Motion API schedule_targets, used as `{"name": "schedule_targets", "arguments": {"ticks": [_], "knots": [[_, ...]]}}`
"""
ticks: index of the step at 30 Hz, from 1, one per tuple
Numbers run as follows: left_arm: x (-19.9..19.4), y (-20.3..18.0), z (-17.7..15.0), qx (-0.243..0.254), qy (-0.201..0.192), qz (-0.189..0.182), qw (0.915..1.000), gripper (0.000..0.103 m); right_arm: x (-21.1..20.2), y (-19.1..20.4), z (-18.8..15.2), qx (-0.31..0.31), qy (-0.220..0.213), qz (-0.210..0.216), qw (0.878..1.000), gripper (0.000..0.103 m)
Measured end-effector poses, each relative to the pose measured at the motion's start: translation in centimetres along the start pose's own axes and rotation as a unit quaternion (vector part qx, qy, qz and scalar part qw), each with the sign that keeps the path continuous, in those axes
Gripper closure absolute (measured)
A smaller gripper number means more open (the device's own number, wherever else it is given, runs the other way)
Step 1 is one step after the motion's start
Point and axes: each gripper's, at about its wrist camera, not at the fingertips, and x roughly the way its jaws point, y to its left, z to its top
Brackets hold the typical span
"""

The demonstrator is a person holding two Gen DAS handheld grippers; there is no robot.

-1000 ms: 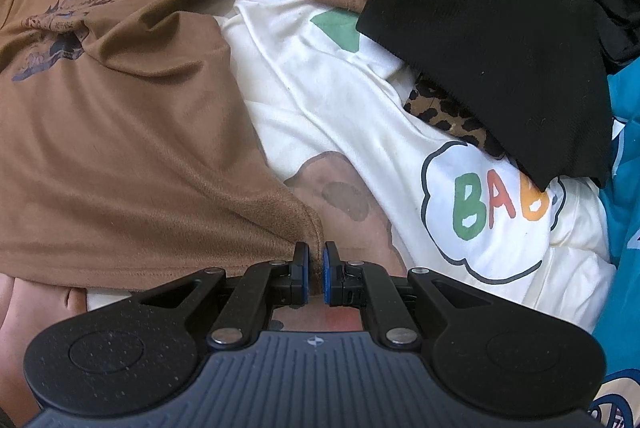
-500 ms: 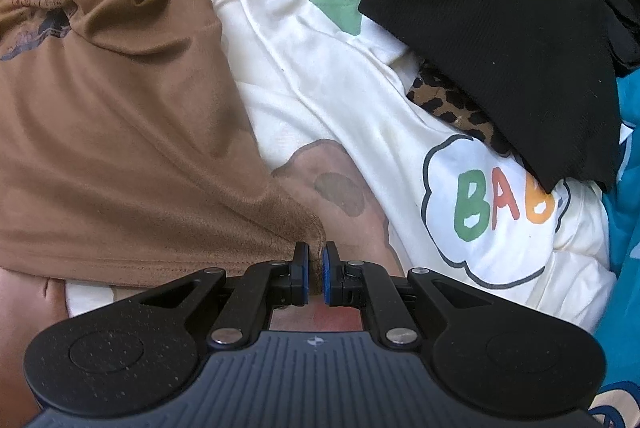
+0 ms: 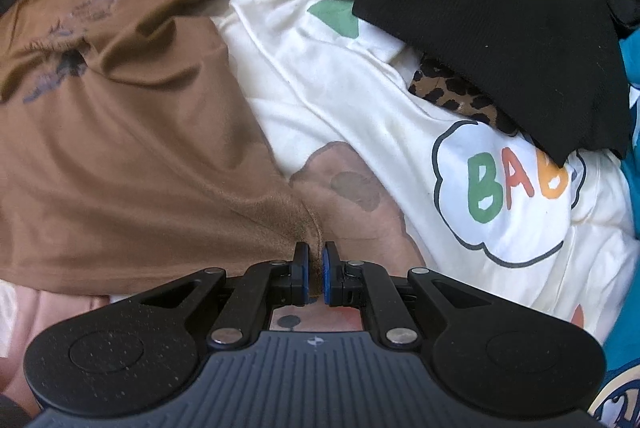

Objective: Fold clothes

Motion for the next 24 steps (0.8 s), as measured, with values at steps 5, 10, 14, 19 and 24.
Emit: {"name": "schedule_targets", "arguments": {"ticks": [5, 10, 14, 19, 24], "knots": [[-4.5, -1.7, 0.9, -0.012, -0.033, -0.020, 0.9992, 0.101, -3.1, -0.9, 1.6, 0.041, -0.019, 0.055, 0.997, 0.099], [-8.2, -5.4, 2.8, -0.002, -0.073, -0.044, 0.9964, 0.101, -7.2, -1.3, 5.4, 0.053, -0.054, 0.102, 0.992, 0.099], [-10.9, -7.7, 4.0, 0.002, -0.105, -0.061, 0.9926, 0.101, -10.6, -0.5, 8.2, 0.048, -0.083, 0.119, 0.988, 0.099], [-14.2, -10.6, 5.0, 0.012, -0.135, -0.070, 0.9883, 0.101, -14.8, 0.1, 11.2, 0.066, -0.101, 0.149, 0.981, 0.099], [-16.5, -12.9, 6.0, 0.026, -0.156, -0.070, 0.9849, 0.101, -18.8, 0.1, 13.3, 0.097, -0.099, 0.180, 0.974, 0.099]]}}
